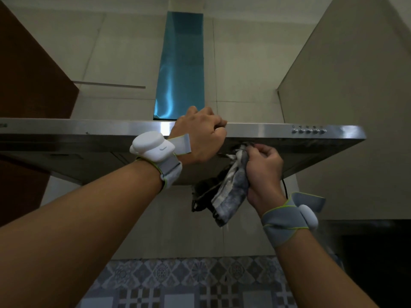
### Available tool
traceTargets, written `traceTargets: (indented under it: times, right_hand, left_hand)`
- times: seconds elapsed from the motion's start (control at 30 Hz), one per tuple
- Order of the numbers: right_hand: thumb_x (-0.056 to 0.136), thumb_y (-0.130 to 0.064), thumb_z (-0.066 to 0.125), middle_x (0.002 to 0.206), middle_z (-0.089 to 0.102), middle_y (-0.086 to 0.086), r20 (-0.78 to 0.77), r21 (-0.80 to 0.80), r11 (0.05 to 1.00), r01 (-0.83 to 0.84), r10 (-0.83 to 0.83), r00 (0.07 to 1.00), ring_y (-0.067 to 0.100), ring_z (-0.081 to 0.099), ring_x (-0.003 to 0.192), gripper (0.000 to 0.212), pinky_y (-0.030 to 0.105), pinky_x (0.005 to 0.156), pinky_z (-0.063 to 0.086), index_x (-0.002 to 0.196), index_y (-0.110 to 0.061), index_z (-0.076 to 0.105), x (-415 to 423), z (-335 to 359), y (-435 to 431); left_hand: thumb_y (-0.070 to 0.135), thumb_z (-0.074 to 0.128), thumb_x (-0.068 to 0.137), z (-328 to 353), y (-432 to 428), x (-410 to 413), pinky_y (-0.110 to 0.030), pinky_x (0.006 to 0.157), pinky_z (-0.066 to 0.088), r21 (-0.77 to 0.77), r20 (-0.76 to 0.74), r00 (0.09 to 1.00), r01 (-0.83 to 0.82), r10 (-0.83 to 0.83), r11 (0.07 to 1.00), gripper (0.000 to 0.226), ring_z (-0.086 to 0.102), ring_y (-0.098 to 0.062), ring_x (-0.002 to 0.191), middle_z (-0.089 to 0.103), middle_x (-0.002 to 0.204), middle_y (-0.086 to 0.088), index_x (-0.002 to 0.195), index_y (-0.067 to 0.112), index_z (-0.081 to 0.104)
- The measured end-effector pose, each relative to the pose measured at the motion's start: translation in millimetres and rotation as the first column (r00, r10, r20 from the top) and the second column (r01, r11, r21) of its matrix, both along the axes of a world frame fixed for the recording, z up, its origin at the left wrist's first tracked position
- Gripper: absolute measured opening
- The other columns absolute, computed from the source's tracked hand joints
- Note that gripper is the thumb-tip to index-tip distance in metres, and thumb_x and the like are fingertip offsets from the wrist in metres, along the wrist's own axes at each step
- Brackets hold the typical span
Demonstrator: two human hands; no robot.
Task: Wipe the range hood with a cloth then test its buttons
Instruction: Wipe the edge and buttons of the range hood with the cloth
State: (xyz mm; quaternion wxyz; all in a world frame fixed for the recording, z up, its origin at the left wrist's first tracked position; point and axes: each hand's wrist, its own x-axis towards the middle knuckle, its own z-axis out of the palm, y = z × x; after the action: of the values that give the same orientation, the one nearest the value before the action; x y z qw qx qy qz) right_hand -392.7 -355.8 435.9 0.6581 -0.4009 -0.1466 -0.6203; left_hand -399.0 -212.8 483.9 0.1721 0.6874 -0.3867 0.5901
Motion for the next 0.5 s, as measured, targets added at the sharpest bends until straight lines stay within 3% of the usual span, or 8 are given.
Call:
traceTargets:
  times: [0.13, 0.27, 0.5]
  right_hand:
    - [0.089, -0.007, 0.064, 0.081, 0.068, 0.007, 0.062, -0.024, 1.000, 0.018, -0.016, 0.998, 0.018, 0.065, 0.075, 0.011, 0.036, 0.075, 0.056, 0.088, -0.016, 0.057, -6, -2, -2]
    - [0.088, -0.009, 0.064, 0.080, 0.068, 0.007, -0.003, -0.091, 0.995, 0.048, -0.049, 0.999, 0.017, 0.064, 0.073, 0.010, 0.036, 0.074, 0.056, 0.088, -0.016, 0.058, 2, -2, 12]
    - [0.089, -0.008, 0.063, 0.083, 0.067, 0.009, 0.033, 0.008, 0.999, 0.043, -0.043, 0.999, 0.020, 0.065, 0.077, 0.009, 0.040, 0.079, 0.056, 0.091, -0.014, 0.058, -8, -2, -9]
  left_hand:
    - [0.041, 0.022, 0.080, 0, -4, -1, -0.038, 0.090, 0.036, -0.015, 0.007, 1.000, -0.007, 0.007, 1.000, 0.062, 0.042, -0.024, 0.111, 0.056, 0.123, 0.001, 0.127, 0.029, 0.061]
    - [0.041, 0.024, 0.080, 1, -4, 1, -0.039, 0.093, 0.037, -0.021, 0.002, 1.000, 0.013, -0.013, 1.000, 0.061, 0.042, -0.024, 0.112, 0.056, 0.124, 0.001, 0.126, 0.029, 0.062]
    - [0.041, 0.023, 0.080, 0, -2, 2, -0.038, 0.092, 0.035, -0.018, 0.002, 1.000, 0.010, -0.010, 1.000, 0.062, 0.042, -0.024, 0.111, 0.056, 0.124, 0.001, 0.128, 0.029, 0.060]
